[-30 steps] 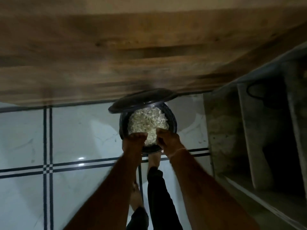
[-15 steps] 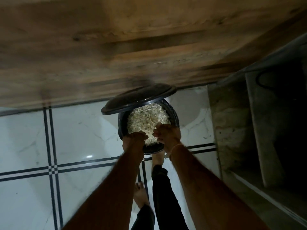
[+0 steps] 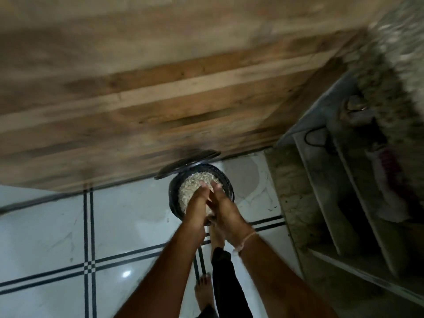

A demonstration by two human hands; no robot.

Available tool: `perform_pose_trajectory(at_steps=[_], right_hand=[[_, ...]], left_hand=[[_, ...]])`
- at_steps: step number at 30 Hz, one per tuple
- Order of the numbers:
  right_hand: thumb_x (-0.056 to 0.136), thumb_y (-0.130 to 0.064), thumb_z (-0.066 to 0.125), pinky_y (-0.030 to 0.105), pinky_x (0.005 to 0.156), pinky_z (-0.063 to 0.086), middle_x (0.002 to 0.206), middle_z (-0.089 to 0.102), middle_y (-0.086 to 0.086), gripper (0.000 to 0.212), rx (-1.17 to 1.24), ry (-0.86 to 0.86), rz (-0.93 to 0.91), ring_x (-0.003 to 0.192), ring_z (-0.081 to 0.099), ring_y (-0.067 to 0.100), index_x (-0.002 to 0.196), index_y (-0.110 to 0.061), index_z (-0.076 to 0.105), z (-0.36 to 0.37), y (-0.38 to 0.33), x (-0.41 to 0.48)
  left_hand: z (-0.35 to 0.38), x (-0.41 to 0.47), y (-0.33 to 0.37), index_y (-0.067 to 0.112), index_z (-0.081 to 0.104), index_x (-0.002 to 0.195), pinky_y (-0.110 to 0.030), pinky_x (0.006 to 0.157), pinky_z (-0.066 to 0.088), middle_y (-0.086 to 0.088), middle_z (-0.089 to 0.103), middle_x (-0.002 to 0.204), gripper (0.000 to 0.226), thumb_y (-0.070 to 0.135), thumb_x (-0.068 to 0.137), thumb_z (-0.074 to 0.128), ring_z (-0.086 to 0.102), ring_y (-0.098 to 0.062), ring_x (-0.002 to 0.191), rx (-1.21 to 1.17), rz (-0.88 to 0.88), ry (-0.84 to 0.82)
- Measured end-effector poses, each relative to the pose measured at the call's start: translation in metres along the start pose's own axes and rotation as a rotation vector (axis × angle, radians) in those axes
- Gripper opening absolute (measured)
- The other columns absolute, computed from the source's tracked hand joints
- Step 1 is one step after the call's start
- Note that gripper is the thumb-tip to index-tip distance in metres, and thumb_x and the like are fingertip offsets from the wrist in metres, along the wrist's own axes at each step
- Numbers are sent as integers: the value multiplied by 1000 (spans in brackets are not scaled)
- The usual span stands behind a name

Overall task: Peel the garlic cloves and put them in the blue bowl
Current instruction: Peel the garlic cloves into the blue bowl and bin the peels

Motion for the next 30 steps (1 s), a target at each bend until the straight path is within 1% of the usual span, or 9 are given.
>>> perform_pose_trajectory(at_steps=[2, 3, 5, 7, 8, 11, 15, 23, 30], right_hand=[[108, -52, 46, 36, 97, 55, 139, 65, 0, 40, -99, 17, -148, 119, 63, 14, 141, -36, 61, 7, -25, -66], [109, -48, 47, 38, 103, 55, 140, 65, 1, 40, -184, 48, -224, 124, 62, 17, 144, -33, 60, 4, -34, -98], [110, -38, 49, 24, 102, 53, 140, 64, 2, 39, -304, 139, -365, 125, 62, 16, 145, -24, 60, -21, -41, -158], [110, -30, 51, 6, 87, 48, 131, 64, -4, 34, -365, 259, -481, 114, 62, 6, 141, -20, 61, -60, -40, -218], [110, -30, 51, 6, 90, 45, 130, 61, -6, 34, -378, 327, -511, 114, 61, 4, 141, -20, 60, -84, -37, -245], [108, -39, 52, 31, 108, 47, 136, 61, -7, 41, -411, 495, -575, 124, 57, 9, 144, -20, 59, -153, -24, -316], [107, -46, 52, 40, 102, 53, 132, 68, 0, 44, -430, 667, -662, 118, 65, 15, 138, -18, 63, -239, -16, -395], [107, -44, 53, 38, 100, 53, 133, 68, -5, 37, -363, 986, -714, 119, 64, 13, 136, -26, 64, -420, 11, -520], [104, -42, 60, 43, 99, 55, 132, 69, -4, 37, -173, 1195, -582, 114, 67, 13, 137, -25, 65, -545, 61, -572]], left_hand=[[2, -43, -1, 21, 64, 132, -49, 110, 50, -7, 66, 136, 78, 74, 75, 60, 63, -28, 122, 185, 72, -22], [8, -76, 1, 16, 64, 128, -46, 107, 53, -5, 67, 129, 67, 65, 84, 62, 64, -25, 116, 260, 84, -40], [21, -147, 6, 14, 66, 118, -38, 95, 57, -7, 69, 117, 31, 39, 103, 58, 65, -25, 105, 419, 194, -33], [36, -198, 5, 16, 67, 128, -38, 94, 57, -6, 69, 127, 30, 33, 104, 60, 66, -25, 112, 577, 415, -27], [50, -224, 3, 19, 65, 134, -40, 100, 55, -5, 68, 134, 36, 36, 103, 62, 65, -24, 118, 660, 529, -48], [102, -287, -21, 24, 58, 145, -41, 112, 47, -1, 62, 145, 47, 39, 101, 65, 58, -19, 133, 888, 759, -144], [180, -355, -71, 27, 56, 147, -39, 113, 44, 2, 58, 148, 49, 37, 100, 66, 52, -17, 137, 1089, 983, -315], [348, -444, -198, 27, 63, 139, -27, 101, 45, 5, 61, 141, 41, 34, 99, 70, 56, -12, 128, 1223, 1165, -565], [443, -463, -285, 26, 68, 130, -34, 96, 53, 6, 69, 129, 35, 31, 95, 74, 62, -12, 118, 1314, 1172, -726]])
Point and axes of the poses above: each hand's wrist, its own x-axis towards the middle knuckle, its own z-axis out of the palm, y = z × x, the point moved 8 cm from there along x, towards the middle knuckle
